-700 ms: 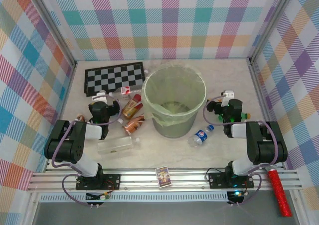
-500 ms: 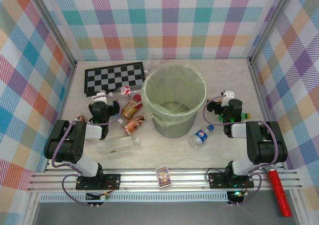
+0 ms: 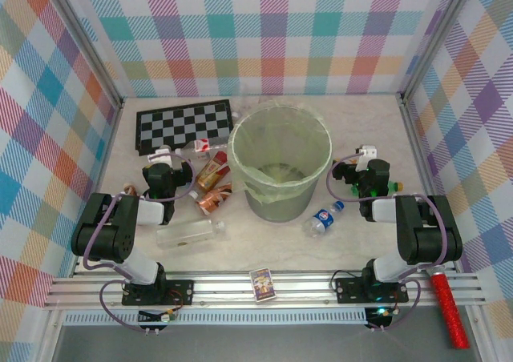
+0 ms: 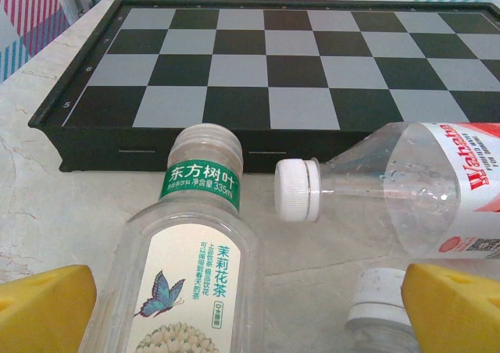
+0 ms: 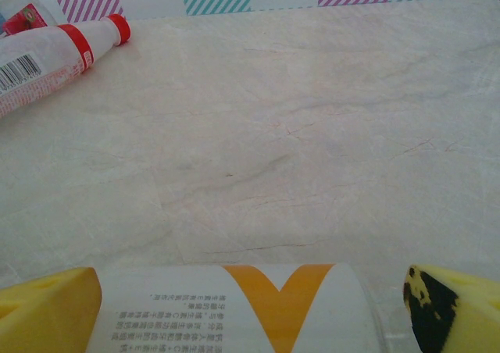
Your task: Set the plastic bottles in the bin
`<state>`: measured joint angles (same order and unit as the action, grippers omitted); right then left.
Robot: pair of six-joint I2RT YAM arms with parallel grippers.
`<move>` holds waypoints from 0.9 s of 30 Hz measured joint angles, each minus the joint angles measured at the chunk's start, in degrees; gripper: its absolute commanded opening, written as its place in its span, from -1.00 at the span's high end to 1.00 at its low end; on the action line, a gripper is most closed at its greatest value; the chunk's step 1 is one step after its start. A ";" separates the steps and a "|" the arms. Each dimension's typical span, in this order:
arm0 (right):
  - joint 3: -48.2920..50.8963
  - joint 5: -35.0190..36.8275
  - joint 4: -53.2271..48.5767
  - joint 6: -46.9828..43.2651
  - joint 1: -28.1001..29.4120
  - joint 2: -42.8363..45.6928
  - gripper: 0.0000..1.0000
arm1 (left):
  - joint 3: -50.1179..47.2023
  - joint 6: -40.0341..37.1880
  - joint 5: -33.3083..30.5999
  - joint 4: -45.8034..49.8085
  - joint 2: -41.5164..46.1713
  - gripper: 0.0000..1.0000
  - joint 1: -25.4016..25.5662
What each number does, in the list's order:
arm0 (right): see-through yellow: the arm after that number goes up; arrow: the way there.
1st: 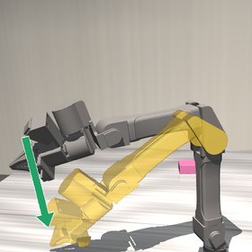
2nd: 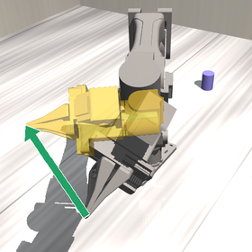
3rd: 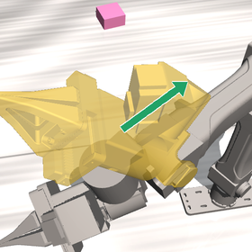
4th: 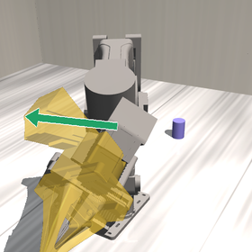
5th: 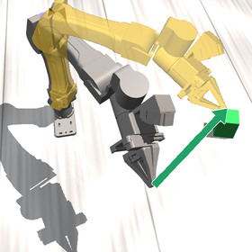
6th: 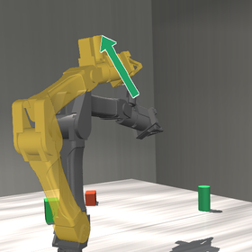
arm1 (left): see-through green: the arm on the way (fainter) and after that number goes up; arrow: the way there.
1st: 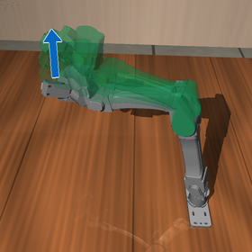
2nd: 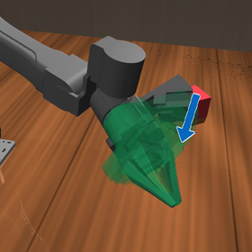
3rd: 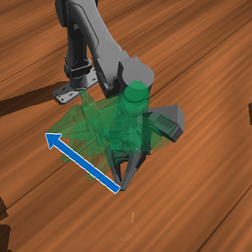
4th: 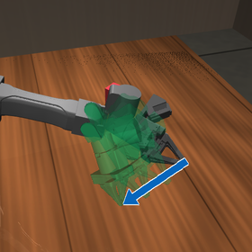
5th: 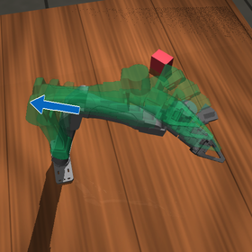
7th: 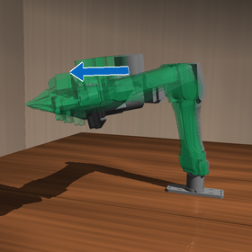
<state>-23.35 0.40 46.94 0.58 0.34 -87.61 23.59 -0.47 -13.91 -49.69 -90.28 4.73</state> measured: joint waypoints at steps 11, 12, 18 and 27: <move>-0.50 0.22 -1.95 0.04 0.00 0.74 -0.98 | 0.02 0.09 -0.74 4.61 3.13 -1.00 0.17; -0.87 0.31 -3.61 0.09 0.00 1.57 -0.98 | 0.02 0.28 -1.40 6.62 5.03 -0.99 0.35; -8.52 2.78 -25.42 3.76 0.00 13.86 -0.98 | 4.85 5.86 -5.57 23.02 21.24 -1.00 0.68; -29.73 12.68 -69.26 24.09 -0.59 26.14 -0.85 | 34.51 17.92 -0.57 59.30 28.96 -0.86 1.20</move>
<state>-53.08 13.08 -22.33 24.67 -0.25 -61.47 58.11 17.45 -14.48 9.61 -61.32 5.93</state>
